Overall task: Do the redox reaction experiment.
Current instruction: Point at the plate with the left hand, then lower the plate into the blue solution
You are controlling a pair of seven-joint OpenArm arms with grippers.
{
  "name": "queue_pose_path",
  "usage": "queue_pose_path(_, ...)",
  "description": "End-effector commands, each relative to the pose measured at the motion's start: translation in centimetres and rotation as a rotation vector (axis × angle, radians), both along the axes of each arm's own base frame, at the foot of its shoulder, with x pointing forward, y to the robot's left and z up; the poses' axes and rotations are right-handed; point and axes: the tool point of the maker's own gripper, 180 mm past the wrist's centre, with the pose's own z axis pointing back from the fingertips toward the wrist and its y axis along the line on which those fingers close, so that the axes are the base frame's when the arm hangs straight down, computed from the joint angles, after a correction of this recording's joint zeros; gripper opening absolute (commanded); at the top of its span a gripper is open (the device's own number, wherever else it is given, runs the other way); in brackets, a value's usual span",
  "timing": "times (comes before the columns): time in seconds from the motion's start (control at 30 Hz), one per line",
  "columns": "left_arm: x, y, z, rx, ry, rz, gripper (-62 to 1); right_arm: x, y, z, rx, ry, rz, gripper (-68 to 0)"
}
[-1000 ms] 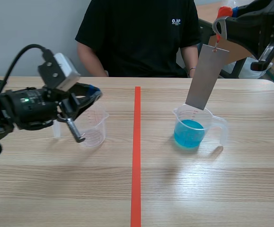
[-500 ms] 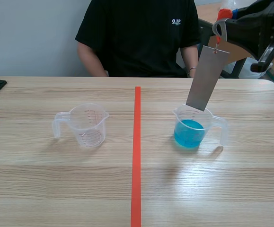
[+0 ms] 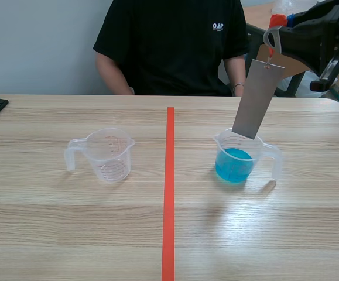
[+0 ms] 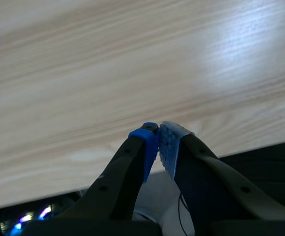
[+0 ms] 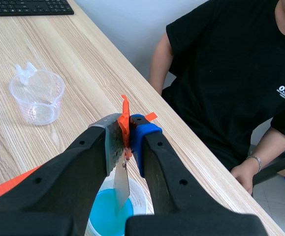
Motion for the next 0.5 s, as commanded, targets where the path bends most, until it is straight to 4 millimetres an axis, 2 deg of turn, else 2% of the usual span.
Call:
queue_pose_path(0.0, -0.2, -0.1, 0.2, -0.006, -0.012, 0.013, -56.2, 0.3, -0.2, 1.2, 0.019, -0.035, -0.005, -66.0)
queue_pose_path(0.17, -3.1, -0.2, -0.5, -0.024, 0.041, 0.069, -56.2, 0.8, -0.6, 0.6, 0.024, -0.036, -0.024, -66.0)
queue_pose_path(0.47, -4.6, -0.7, -1.1, -0.051, 0.05, 0.146, -56.2, 1.5, -0.8, -1.2, 0.012, -0.024, -0.064, -66.0)
